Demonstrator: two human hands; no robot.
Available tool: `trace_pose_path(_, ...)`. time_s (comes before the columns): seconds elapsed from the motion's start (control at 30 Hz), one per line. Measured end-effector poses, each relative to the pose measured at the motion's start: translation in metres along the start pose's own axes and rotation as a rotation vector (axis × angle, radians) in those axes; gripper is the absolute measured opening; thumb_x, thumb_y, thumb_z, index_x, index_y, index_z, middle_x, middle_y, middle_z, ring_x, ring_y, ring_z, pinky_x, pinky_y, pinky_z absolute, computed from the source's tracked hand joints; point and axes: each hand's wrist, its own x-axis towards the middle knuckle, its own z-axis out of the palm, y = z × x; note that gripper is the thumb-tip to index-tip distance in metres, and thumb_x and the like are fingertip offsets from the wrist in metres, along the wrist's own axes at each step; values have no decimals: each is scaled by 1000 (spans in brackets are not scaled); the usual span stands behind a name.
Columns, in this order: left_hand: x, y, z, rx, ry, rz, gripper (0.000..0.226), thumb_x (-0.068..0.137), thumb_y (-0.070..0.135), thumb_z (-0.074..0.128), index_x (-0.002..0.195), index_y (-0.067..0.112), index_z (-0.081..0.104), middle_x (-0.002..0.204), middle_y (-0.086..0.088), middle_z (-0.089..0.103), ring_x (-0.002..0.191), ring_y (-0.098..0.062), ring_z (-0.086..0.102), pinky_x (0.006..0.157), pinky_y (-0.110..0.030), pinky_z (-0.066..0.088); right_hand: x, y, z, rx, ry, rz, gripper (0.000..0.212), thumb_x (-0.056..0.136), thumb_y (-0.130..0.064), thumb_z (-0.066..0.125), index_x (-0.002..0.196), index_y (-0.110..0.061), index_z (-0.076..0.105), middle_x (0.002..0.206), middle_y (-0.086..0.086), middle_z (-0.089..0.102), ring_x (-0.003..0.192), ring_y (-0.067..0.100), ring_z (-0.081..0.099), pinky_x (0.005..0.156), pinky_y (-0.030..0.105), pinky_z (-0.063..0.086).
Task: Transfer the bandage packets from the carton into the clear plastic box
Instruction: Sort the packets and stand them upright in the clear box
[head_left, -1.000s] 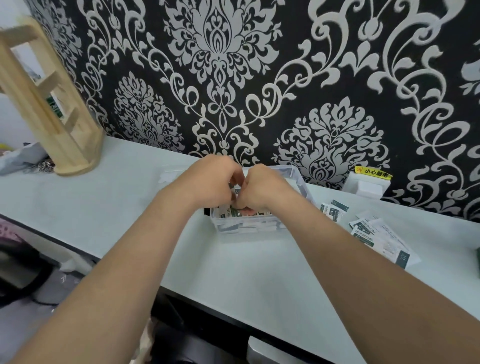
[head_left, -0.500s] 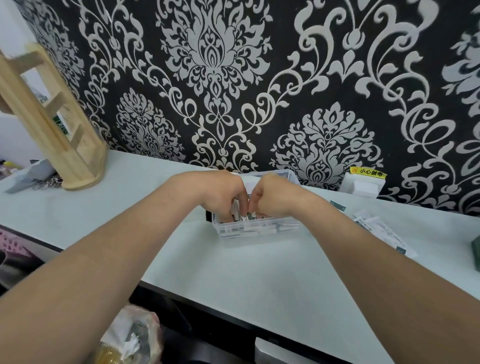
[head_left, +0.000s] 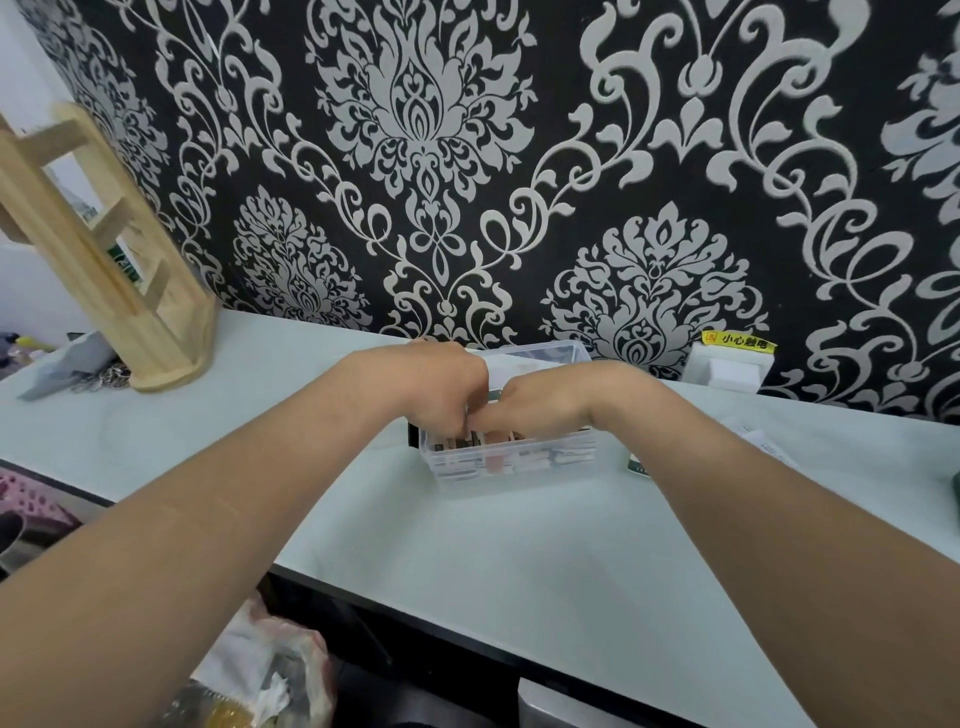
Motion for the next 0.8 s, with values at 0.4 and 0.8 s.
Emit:
trace_pose_path(0.4,-6,-15,-4,-130,-45,10,52,80,-3,44,107,31,72,76,15,60,82,-17,59,73,-32,51,-5,-13,7,58,-141,-86,50,100,-53,29,130,-25,57,151,-5,39,137,17,32,92,23,20)
trace_pose_path(0.8,-11,-13,-3,-139,-127,2,56,81,1,43,116,38,65,77,17,56,78,-13,56,73,-33,53,11,-12,14,-62,-103,-98,60,94,-64,35,142,-30,47,152,-10,36,140,14,31,97,24,28)
